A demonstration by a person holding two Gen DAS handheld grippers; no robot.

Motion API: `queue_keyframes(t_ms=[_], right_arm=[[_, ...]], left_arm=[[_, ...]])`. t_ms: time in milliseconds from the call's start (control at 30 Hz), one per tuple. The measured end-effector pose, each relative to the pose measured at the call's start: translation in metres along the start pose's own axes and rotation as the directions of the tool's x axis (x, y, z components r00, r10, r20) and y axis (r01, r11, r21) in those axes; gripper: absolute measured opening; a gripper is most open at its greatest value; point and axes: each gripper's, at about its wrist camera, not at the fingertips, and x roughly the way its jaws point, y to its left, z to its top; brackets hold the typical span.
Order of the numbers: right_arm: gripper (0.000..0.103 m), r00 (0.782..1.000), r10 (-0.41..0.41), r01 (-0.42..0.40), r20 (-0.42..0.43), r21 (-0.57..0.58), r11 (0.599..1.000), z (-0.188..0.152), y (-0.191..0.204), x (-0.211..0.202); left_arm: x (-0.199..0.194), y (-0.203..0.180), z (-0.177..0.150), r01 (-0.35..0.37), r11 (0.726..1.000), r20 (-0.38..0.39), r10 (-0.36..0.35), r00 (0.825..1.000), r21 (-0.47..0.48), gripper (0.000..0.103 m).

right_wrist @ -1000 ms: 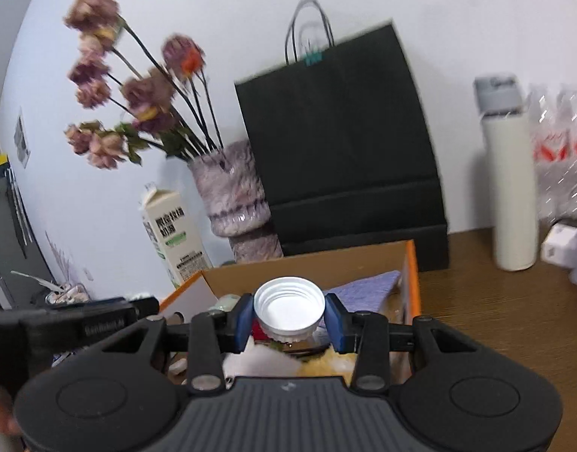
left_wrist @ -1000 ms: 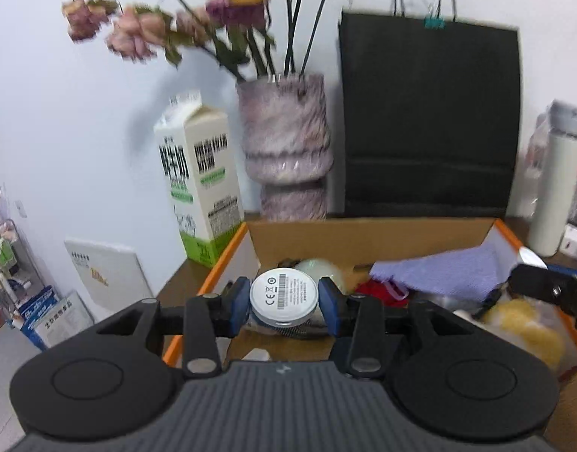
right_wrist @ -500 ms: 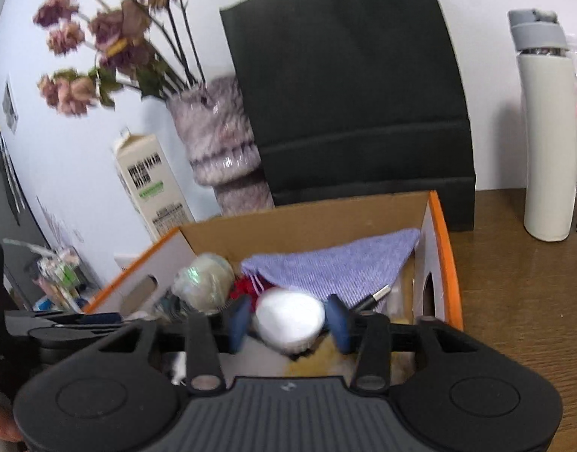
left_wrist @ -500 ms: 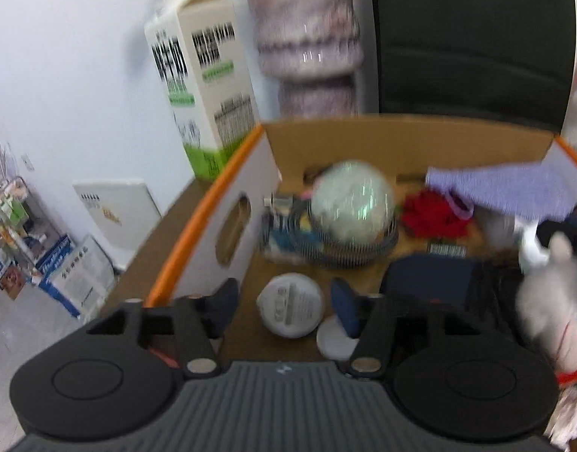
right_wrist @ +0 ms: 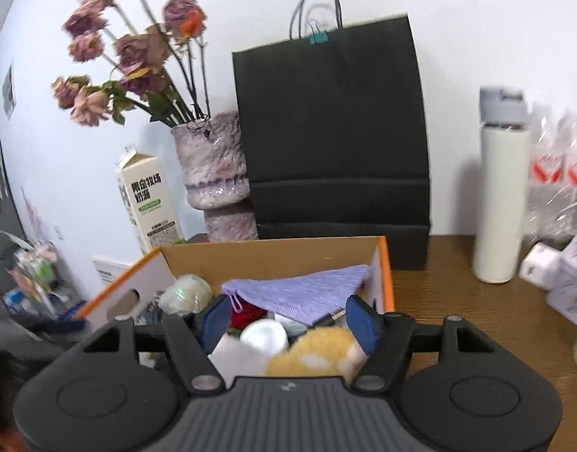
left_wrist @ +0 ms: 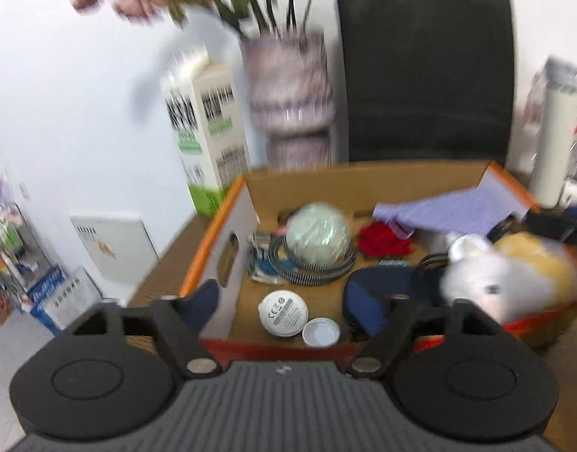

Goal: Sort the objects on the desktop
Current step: 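Move both empty tools back over the table, then grasp the white plug adapter with the left tool while the right tool grasps the crumpled tissue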

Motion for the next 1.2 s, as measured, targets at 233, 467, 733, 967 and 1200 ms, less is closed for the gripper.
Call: queue_keyframes(t_ms=[233,467,733,967,1200], right_arm=[[0.081,0.996,-0.002,0.009,0.089,-0.077,0.997,-0.056,0.02,-0.064],[0.085,1.0,0.012,-0.011,0.006,-0.147,0.989,-0.101,0.049,-0.109],[0.089,0.999,0.023,-0.023,-0.045,-0.012,1.0,-0.144,0.057,-0.173],[0.089,0.997,-0.034,0.031,-0.07,-0.044,0.999,-0.167,0.058,-0.198],[0.089,0.996,-0.072,0.069,-0.05,-0.063,0.996,-0.162,0.054,-0.207]], left_arm=[[-0.072,0.003,-0.053,0.021,0.999,0.012,-0.021,1.0,-0.028,0.1],[-0.117,0.021,-0.13,0.027,0.996,-0.04,-0.03,0.999,-0.08,0.103],[-0.132,0.017,-0.154,0.019,0.999,-0.065,-0.022,0.998,-0.05,0.103],[-0.148,0.012,-0.165,0.06,0.998,-0.055,-0.061,0.997,-0.02,0.103],[-0.152,0.022,-0.164,0.113,0.992,-0.062,-0.117,0.991,-0.061,0.103]])
